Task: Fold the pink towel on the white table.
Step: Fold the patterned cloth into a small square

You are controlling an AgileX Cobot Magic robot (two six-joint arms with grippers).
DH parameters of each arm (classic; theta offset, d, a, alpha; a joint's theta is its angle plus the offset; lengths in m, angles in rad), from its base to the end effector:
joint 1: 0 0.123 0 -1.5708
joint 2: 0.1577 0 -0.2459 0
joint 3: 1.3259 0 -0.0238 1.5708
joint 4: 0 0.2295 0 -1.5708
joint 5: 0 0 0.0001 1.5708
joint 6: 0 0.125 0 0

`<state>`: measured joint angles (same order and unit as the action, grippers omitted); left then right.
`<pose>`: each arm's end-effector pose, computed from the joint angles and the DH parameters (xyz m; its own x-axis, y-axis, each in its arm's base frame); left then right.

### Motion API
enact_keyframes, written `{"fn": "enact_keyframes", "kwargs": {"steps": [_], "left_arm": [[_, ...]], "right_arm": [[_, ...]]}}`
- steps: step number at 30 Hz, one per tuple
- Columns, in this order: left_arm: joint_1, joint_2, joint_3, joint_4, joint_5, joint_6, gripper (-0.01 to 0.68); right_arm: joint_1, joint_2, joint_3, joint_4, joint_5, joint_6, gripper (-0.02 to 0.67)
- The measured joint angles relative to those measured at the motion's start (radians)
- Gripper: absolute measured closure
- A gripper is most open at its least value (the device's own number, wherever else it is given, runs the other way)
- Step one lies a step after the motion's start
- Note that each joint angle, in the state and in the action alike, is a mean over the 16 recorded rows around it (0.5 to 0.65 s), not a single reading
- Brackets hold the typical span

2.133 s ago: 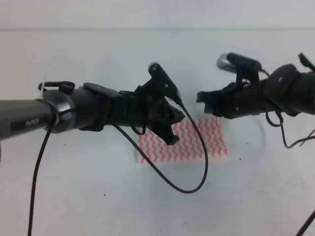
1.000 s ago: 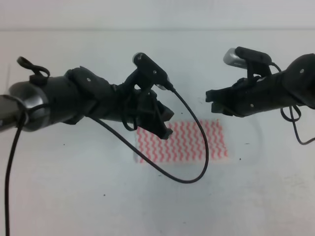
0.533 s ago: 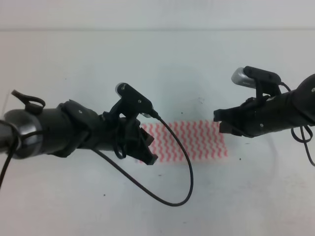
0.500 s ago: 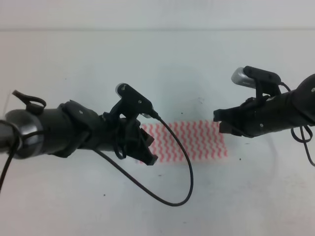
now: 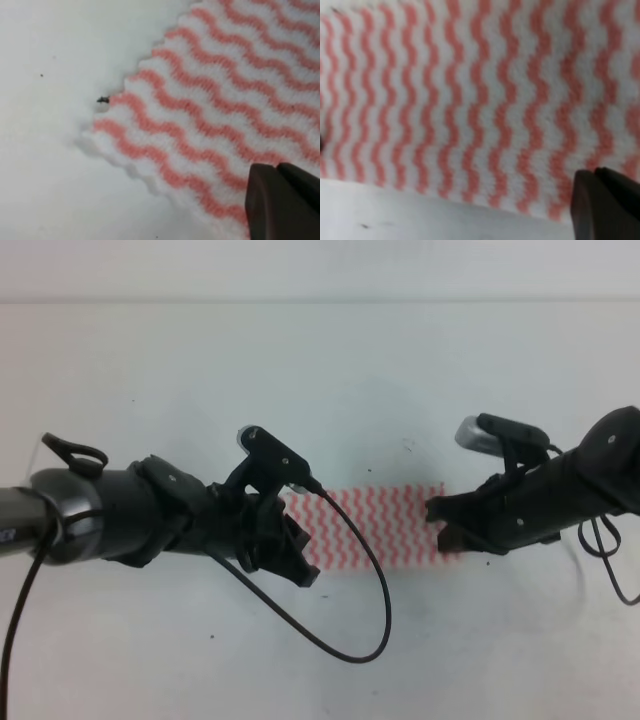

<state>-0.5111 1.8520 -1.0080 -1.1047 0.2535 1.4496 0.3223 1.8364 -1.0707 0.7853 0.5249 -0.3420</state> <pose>0.3054 -0.2035 0.1120 -0.4147 0.6242 -0.6621 0.7983 0.5988 0.0645 0.3188 0.1532 0.1193 -0.9404 0.0436 -0.3371 -0.1258 0.8767 0.4643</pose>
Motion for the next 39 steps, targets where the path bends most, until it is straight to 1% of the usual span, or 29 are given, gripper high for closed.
{"fn": "enact_keyframes", "kwargs": {"steps": [9,23,34,39], "left_arm": [[0.0,0.0,0.0,0.0,0.002,0.001,0.673],[-0.003,-0.033,0.0,0.0,0.008,0.002,0.673],[-0.017,-0.048,0.0,0.0,0.026,0.0,0.673],[-0.004,-0.078,0.0,-0.012,0.04,-0.004,0.673]], "right_arm": [[0.0,0.035,0.0,0.007,0.026,-0.002,0.651],[0.003,0.006,0.0,0.045,0.059,-0.027,0.651],[0.002,0.027,0.0,0.032,0.072,-0.028,0.651],[0.001,-0.004,-0.005,0.031,0.073,-0.027,0.651]]}}
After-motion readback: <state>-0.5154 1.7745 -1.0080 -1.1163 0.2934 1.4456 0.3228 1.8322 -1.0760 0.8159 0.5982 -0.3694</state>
